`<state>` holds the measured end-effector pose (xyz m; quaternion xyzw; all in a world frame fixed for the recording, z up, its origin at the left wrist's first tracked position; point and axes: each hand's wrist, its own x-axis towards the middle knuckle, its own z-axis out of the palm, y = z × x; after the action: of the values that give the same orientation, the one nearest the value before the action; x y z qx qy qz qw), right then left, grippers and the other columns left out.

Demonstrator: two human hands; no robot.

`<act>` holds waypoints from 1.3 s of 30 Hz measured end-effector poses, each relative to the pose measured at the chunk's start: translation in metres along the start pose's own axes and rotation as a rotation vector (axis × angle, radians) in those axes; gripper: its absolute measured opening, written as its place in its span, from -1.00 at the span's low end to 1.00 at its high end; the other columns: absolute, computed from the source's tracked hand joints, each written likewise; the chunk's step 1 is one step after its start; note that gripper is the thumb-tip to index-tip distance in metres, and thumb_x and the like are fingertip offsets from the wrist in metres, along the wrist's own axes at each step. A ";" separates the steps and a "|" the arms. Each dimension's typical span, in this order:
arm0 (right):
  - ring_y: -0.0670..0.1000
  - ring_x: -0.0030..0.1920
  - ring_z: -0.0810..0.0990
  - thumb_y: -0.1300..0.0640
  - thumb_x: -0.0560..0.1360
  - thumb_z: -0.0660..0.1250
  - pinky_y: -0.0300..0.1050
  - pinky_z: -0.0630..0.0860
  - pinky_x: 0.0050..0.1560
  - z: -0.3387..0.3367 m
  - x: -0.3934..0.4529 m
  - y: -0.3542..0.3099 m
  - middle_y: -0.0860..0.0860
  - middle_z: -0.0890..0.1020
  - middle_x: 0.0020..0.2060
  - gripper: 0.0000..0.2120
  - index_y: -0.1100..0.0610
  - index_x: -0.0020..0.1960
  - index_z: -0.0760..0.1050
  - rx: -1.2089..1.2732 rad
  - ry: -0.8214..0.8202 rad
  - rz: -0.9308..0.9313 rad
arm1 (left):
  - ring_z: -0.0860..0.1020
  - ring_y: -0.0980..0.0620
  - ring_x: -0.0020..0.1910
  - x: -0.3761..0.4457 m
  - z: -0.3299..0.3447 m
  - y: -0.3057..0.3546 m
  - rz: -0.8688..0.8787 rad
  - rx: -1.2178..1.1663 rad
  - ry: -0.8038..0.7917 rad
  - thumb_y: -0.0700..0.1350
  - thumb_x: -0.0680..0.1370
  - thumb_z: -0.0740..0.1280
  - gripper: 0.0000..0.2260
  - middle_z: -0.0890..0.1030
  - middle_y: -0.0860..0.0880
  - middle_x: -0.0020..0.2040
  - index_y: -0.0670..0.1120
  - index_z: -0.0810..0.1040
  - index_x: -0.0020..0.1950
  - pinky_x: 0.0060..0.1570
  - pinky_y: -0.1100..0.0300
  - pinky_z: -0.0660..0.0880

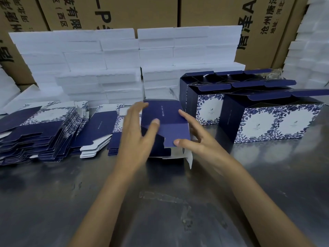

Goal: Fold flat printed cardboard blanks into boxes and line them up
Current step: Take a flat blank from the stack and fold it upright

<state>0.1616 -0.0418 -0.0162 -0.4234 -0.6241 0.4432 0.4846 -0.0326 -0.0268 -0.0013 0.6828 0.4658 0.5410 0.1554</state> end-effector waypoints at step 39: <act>-0.04 0.36 0.50 0.33 0.46 0.51 0.01 0.32 0.48 0.005 0.003 -0.010 -0.01 0.62 0.22 -0.82 0.11 0.00 0.71 -0.117 0.293 -0.182 | 0.47 0.23 0.28 -0.011 0.029 0.004 0.026 -0.209 -0.025 -0.22 0.50 0.49 -0.86 0.67 0.18 0.06 0.03 0.69 -0.03 0.26 0.41 0.31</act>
<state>0.1556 -0.0424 -0.0065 -0.4527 -0.6073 0.2942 0.5828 -0.0053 -0.0290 -0.0153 0.6755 0.3960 0.5800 0.2245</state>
